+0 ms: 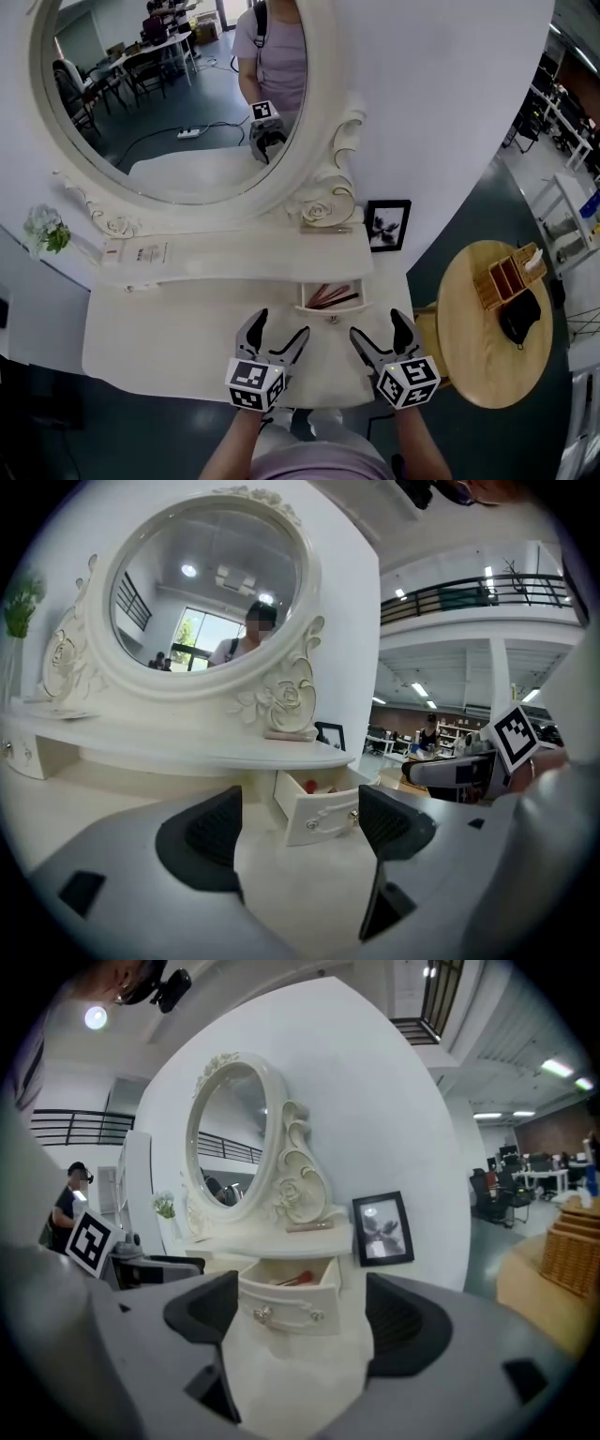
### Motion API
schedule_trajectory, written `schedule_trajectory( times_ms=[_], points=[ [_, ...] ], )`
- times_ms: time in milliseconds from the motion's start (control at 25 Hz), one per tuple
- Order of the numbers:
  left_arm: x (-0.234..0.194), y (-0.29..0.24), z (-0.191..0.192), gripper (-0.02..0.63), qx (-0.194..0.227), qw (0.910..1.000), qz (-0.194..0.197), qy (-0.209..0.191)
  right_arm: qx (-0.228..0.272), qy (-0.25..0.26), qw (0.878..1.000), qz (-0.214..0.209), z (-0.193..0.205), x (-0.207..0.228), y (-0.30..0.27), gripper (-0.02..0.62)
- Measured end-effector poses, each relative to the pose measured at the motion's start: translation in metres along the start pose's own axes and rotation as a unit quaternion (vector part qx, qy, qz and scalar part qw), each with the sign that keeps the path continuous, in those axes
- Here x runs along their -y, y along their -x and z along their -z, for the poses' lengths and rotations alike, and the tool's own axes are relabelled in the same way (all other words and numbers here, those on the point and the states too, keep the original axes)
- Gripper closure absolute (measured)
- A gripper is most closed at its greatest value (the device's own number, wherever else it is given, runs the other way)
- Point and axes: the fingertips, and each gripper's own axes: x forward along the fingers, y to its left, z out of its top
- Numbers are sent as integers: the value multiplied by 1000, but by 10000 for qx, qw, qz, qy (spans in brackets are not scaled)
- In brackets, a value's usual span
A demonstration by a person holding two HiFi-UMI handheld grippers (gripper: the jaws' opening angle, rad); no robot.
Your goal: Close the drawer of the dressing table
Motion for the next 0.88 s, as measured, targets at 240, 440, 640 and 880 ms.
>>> schedule_trajectory(
  times_ms=[240, 440, 640, 880],
  points=[
    [2, -9, 13, 229, -119, 9997, -211, -4, -271, 178, 9989, -332, 15, 4, -15, 194],
    [3, -16, 28, 230, -268, 9992, -275, -65, -448, 153, 9980, -413, 30, 9, -24, 206],
    [3, -26, 38, 233, -374, 9988, -263, -149, -519, 246, 9974, -443, 37, 13, -33, 220],
    [3, -34, 44, 282, -445, 9983, -301, -203, -622, 353, 9962, -504, 45, 18, -38, 250]
  ],
)
